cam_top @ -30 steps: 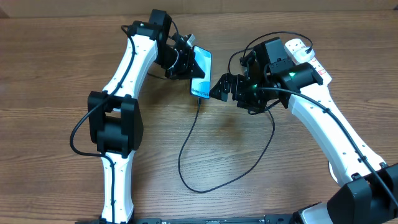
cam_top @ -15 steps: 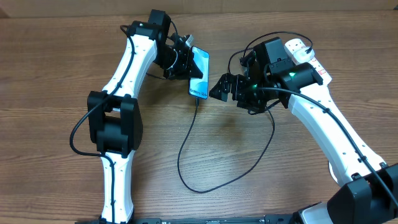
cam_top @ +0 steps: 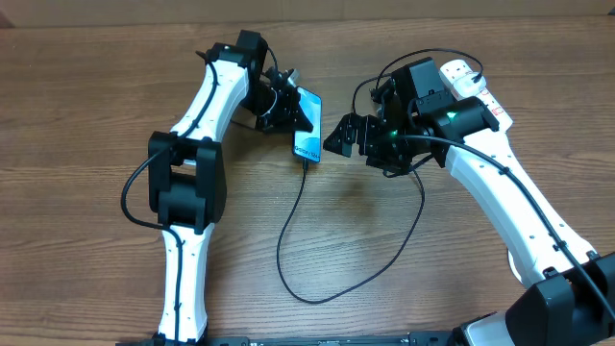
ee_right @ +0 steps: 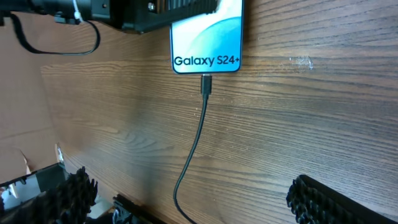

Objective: Plug charger to phone and switch on socket
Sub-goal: 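Lower the plugged phone toward the table with both grippers, then set the phone flat on the table and open the left gripper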

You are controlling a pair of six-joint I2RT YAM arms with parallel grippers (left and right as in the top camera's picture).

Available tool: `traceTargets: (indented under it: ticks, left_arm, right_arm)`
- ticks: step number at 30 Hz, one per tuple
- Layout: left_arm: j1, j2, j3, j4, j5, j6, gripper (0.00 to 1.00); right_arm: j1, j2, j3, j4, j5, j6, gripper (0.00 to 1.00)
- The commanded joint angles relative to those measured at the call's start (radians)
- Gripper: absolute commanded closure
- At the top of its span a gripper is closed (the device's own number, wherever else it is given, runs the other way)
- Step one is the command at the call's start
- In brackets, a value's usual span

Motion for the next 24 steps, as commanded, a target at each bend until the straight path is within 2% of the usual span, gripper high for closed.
traceTargets:
  ticks: [1, 18, 24]
  left_arm:
    - [0.006, 0.036, 0.008, 0.014, 0.058, -0.006, 0.96]
    - [0.009, 0.051, 0.008, 0.073, 0.052, -0.003, 0.96]
    - [0.009, 0.052, 0.008, 0.074, -0.024, -0.043, 0.96]
  right_arm:
    - [-0.001, -0.006, 0.014, 0.000, 0.000, 0.002, 0.00]
    - [-0.001, -0.006, 0.014, 0.005, 0.000, 0.003, 0.00]
    - [-0.001, -0.006, 0.014, 0.006, -0.001, 0.003, 0.00]
